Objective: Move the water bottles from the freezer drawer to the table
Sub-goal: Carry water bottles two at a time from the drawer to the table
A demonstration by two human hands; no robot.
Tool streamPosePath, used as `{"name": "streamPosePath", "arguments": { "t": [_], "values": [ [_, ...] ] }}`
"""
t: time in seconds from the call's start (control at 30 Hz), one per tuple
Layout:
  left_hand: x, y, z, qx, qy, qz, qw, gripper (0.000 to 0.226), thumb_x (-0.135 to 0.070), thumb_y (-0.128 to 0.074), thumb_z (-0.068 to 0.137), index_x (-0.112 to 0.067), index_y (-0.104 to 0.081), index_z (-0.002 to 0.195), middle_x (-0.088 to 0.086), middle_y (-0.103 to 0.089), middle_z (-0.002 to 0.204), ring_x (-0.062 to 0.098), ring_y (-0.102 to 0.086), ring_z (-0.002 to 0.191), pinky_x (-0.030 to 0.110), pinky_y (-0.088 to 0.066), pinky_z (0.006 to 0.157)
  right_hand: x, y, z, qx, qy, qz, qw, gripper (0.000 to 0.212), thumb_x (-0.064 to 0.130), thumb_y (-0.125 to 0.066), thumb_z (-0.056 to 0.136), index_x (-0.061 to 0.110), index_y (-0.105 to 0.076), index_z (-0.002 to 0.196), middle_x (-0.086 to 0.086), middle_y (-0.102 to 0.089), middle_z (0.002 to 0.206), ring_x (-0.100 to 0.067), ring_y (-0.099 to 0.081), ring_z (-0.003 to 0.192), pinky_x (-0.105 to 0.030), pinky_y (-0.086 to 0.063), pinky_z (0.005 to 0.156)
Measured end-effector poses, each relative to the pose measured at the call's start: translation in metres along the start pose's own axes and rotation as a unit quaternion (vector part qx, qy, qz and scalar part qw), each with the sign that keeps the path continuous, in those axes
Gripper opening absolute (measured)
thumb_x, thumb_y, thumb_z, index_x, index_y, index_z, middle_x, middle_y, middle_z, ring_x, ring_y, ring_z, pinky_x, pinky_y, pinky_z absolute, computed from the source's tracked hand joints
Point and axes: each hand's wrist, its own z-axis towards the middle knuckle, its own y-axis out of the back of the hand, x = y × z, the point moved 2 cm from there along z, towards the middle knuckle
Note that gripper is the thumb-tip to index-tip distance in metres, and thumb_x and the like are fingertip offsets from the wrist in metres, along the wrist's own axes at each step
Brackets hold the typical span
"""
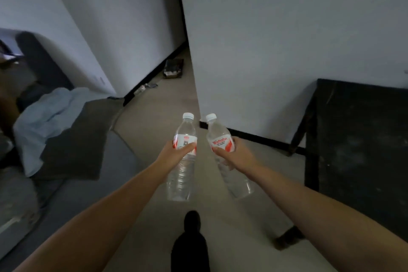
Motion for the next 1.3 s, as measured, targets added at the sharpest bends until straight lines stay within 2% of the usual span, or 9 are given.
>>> {"name": "streamPosePath", "arguments": {
  "t": [0.17,0.3,0.4,0.53,0.67,0.83,1.0,1.13,1.3],
  "values": [
    [-0.037,-0.037,0.105,0.069,-0.013,0.023,0.997,0.038,-0.029,-0.074,0.081,-0.013,-0.056,0.11,0.003,-0.068,0.093,0.017,-0.067,0.077,0.03,-0.056,0.067,-0.01,0.039,0.069,-0.089,-0.035,0.016,0.995,0.067,0.058,-0.075,0.067,0.02,-0.053,0.118,0.001,-0.068,0.107,-0.013,-0.067,0.091,-0.033,-0.059,0.076],
    [-0.074,-0.063,0.193,0.145,-0.035,0.093,0.985,0.075,-0.054,-0.079,0.062,-0.017,-0.052,0.121,0.003,-0.067,0.108,0.019,-0.068,0.089,0.036,-0.057,0.079,0.004,0.074,0.115,-0.167,-0.066,0.044,0.983,0.052,0.046,-0.071,0.08,0.021,-0.046,0.118,0.002,-0.062,0.108,-0.017,-0.063,0.098,-0.029,-0.055,0.079],
    [-0.109,-0.084,0.24,0.184,-0.059,0.105,0.976,0.059,-0.043,-0.077,0.074,-0.019,-0.049,0.12,0.001,-0.065,0.108,0.019,-0.067,0.09,0.031,-0.054,0.073,0.016,0.101,0.142,-0.21,-0.075,0.054,0.973,0.041,0.041,-0.07,0.083,0.025,-0.045,0.112,0.007,-0.06,0.099,-0.015,-0.062,0.095,-0.032,-0.054,0.087],
    [-0.146,-0.124,0.294,0.247,-0.079,0.125,0.958,0.059,-0.04,-0.076,0.076,-0.018,-0.048,0.123,0.004,-0.065,0.108,0.019,-0.067,0.089,0.031,-0.054,0.071,0.017,0.132,0.166,-0.281,-0.103,0.091,0.95,0.044,0.043,-0.069,0.083,0.026,-0.041,0.113,0.006,-0.059,0.103,-0.013,-0.061,0.095,-0.03,-0.053,0.087],
    [-0.165,-0.177,0.32,0.307,-0.078,0.15,0.937,0.06,-0.04,-0.077,0.075,-0.019,-0.048,0.124,0.004,-0.065,0.109,0.02,-0.068,0.09,0.035,-0.056,0.079,0.002,0.164,0.176,-0.341,-0.142,0.101,0.924,0.049,0.045,-0.068,0.082,0.021,-0.046,0.12,0.008,-0.061,0.099,-0.006,-0.061,0.087,-0.02,-0.051,0.072],
    [-0.184,-0.257,0.34,0.375,-0.102,0.209,0.897,0.064,-0.044,-0.076,0.074,-0.02,-0.047,0.125,0.003,-0.063,0.112,0.021,-0.066,0.094,0.039,-0.056,0.085,-0.027,0.218,0.18,-0.403,-0.192,0.119,0.887,0.053,0.045,-0.069,0.082,0.021,-0.045,0.122,0.002,-0.062,0.109,-0.016,-0.064,0.098,-0.038,-0.056,0.089],
    [-0.219,-0.349,0.354,0.427,-0.126,0.24,0.863,0.06,-0.046,-0.075,0.074,-0.021,-0.047,0.121,0.003,-0.062,0.113,0.022,-0.064,0.099,0.039,-0.055,0.086,-0.051,0.292,0.181,-0.457,-0.204,0.15,0.853,0.064,0.043,-0.069,0.082,0.018,-0.039,0.134,0.006,-0.058,0.108,-0.008,-0.06,0.092,-0.024,-0.051,0.072],
    [-0.253,-0.419,0.363,0.459,-0.133,0.247,0.843,0.069,-0.05,-0.076,0.07,-0.02,-0.048,0.125,0.005,-0.063,0.116,0.024,-0.064,0.101,0.046,-0.054,0.091,-0.058,0.351,0.177,-0.48,-0.225,0.152,0.834,0.067,0.046,-0.067,0.083,0.021,-0.036,0.137,0.0,-0.056,0.124,-0.012,-0.054,0.1,-0.029,-0.046,0.083],
    [-0.276,-0.485,0.363,0.465,-0.14,0.254,0.836,0.065,-0.04,-0.075,0.077,-0.015,-0.042,0.127,0.003,-0.059,0.116,0.023,-0.06,0.105,0.039,-0.05,0.094,-0.073,0.401,0.171,-0.519,-0.245,0.149,0.805,0.072,0.046,-0.07,0.08,0.021,-0.035,0.138,0.0,-0.055,0.127,-0.016,-0.057,0.107,-0.036,-0.05,0.093]
  ]
}}
